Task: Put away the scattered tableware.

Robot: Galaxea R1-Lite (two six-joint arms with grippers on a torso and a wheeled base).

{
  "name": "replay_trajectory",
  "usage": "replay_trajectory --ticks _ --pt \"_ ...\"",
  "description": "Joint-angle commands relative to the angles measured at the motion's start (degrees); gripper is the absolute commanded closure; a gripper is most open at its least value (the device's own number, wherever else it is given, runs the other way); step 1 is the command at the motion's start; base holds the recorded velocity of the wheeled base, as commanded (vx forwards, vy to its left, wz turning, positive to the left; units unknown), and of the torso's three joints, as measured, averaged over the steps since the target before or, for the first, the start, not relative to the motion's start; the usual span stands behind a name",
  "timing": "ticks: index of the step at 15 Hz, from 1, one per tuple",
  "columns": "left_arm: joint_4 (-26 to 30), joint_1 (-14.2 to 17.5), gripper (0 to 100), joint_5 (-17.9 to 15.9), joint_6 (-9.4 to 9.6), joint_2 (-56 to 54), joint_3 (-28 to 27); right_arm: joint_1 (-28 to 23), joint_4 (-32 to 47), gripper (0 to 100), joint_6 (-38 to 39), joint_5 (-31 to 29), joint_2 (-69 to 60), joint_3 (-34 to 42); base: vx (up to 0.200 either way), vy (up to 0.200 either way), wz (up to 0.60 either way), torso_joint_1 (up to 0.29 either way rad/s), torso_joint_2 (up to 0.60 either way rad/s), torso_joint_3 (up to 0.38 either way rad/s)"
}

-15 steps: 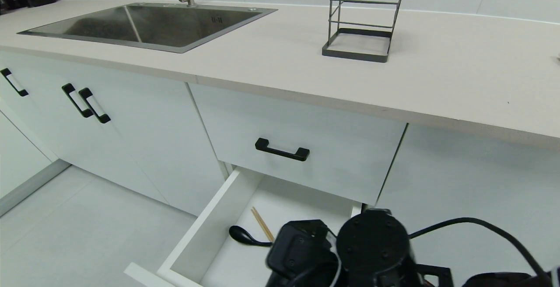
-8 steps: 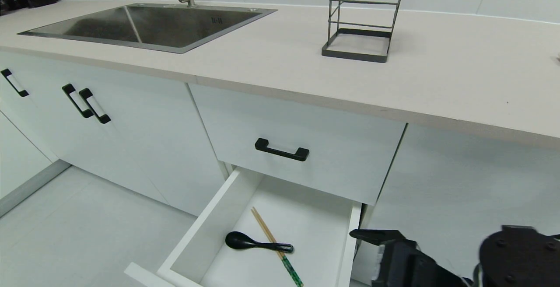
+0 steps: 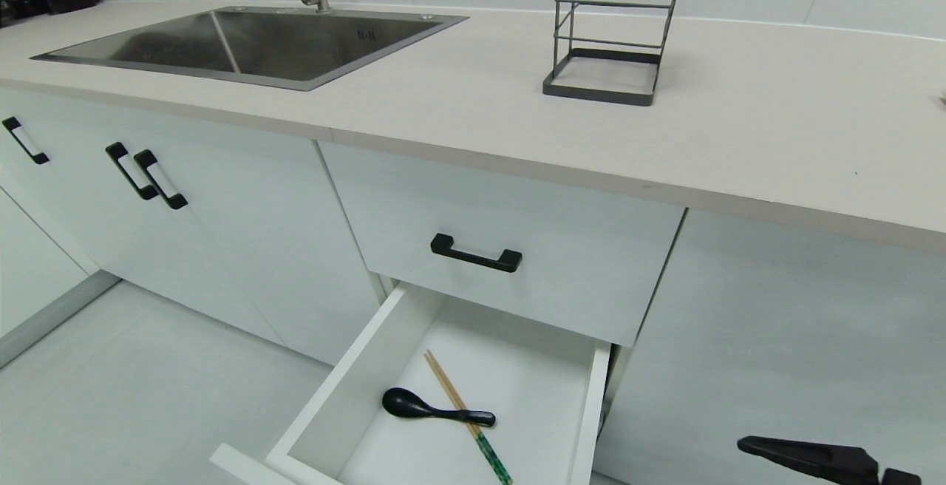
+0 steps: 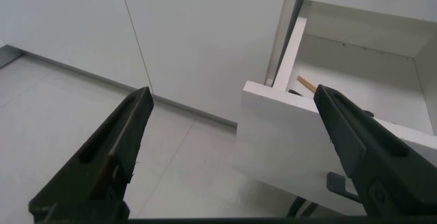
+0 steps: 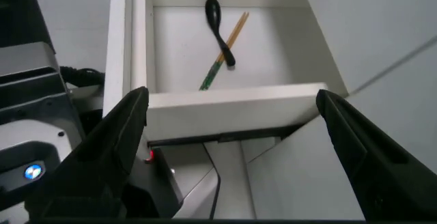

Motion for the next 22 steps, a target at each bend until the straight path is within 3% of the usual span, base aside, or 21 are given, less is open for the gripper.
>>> replay_trajectory --ticks 1,5,8,13,14,16,18,22 --pt "-0.02 0.01 0 0.02 0.05 0.00 0.00 0.00 4.59 0 2.18 0.14 -11.99 3.60 0.000 0.000 0.00 0.000 0.00 0.000" --pt "-0.02 0.01 0 0.02 0.05 0.00 0.00 0.00 8.99 0 3.33 2.42 -22.01 3.51 0.000 0.000 0.00 0.000 0.00 0.000" --pt "-0.02 0.01 0 0.02 0.05 0.00 0.00 -0.09 9.16 0 8.42 1.89 -26.58 3.68 0.000 0.000 0.00 0.000 0.00 0.000" --pt "-0.11 0.01 0 0.02 0.05 0.00 0.00 -4.84 12.68 0 8.60 1.81 -32.99 7.29 0.000 0.000 0.00 0.000 0.00 0.000" --pt "-0.02 0.01 0 0.02 0.22 0.00 0.00 -7.30 13.73 0 8.60 1.81 -34.66 7.38 0.000 0.000 0.00 0.000 0.00 0.000" --pt "-0.98 0.01 0 -0.33 0.22 0.00 -0.09 -17.40 14.08 0 8.51 1.81 -35.45 6.58 0.000 0.000 0.00 0.000 0.00 0.000" --pt "-6.70 0.01 0 -1.65 -1.27 0.26 -6.24 -29.62 14.17 0 8.34 2.33 -35.19 5.00 0.000 0.000 0.00 0.000 0.00 0.000" --pt "11.06 -0.86 0 -13.34 -1.27 2.99 -18.63 -47.29 14.96 0 8.69 3.30 -37.47 5.97 0.000 0.000 0.00 0.000 0.00 0.000"
